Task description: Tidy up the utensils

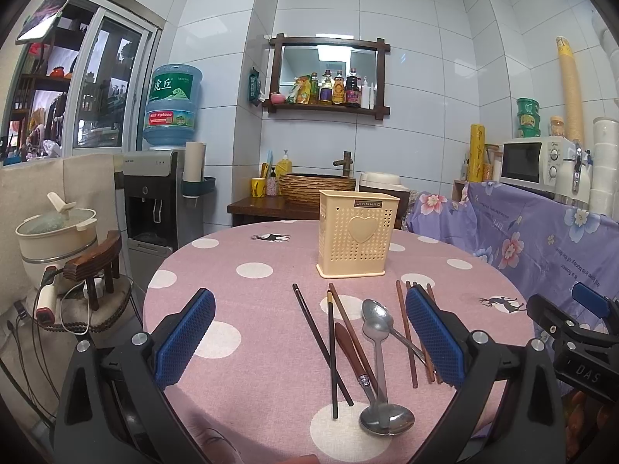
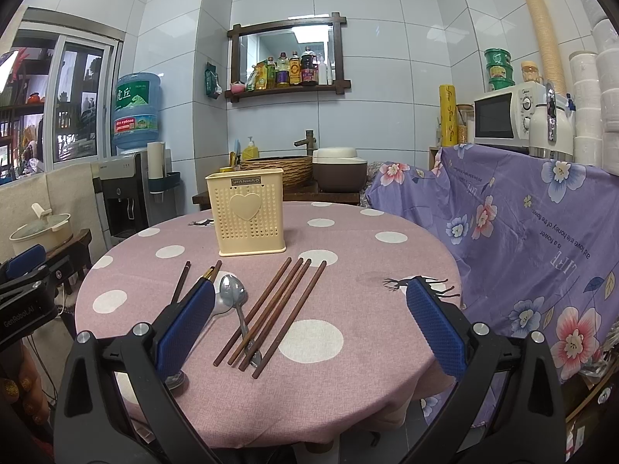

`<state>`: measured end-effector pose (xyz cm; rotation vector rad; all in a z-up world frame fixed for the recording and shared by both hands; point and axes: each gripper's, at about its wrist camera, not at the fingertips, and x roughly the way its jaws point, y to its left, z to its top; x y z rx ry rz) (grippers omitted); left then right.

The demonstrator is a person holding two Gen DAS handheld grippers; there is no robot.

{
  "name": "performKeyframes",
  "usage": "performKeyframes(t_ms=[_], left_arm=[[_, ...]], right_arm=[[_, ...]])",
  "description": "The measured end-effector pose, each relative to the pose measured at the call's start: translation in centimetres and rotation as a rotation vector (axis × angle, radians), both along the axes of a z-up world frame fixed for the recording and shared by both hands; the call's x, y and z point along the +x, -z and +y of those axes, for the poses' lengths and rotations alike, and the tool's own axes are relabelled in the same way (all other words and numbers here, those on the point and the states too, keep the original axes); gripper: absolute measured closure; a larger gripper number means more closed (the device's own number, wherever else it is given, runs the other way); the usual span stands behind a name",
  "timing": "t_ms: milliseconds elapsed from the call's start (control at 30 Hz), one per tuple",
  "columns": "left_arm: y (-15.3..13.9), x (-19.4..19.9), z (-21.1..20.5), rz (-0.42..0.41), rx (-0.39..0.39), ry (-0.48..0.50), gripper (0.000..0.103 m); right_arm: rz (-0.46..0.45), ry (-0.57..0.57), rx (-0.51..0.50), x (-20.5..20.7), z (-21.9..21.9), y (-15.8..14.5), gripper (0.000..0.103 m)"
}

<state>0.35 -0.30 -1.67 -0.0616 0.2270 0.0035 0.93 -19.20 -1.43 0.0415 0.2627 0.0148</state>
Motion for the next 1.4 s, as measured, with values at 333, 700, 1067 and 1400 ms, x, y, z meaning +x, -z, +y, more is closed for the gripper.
performKeyframes(t_ms=[333, 700, 1067, 1400], left_arm=[[0.0, 0.0, 0.0, 0.0, 0.0, 0.002, 0.005], [0.1, 0.0, 0.0, 0.013, -0.005, 0.0, 0.005], [0.2, -0.1, 0.0, 0.015, -0.005, -0.002, 0.005], [1.7, 0.8, 1.1, 0.073, 0.02, -0.037, 0.005]], right_arm=[[0.001, 0.0, 0.0, 0.0, 0.0, 0.0, 0.005], [0.003, 0.0, -0.001, 0.0, 0.1, -0.1, 0.005], [0.005, 0.0, -0.001, 0.0, 0.1, 0.0, 0.005], [0.052, 0.005, -0.006, 1.3, -0.6, 0.6, 0.005]])
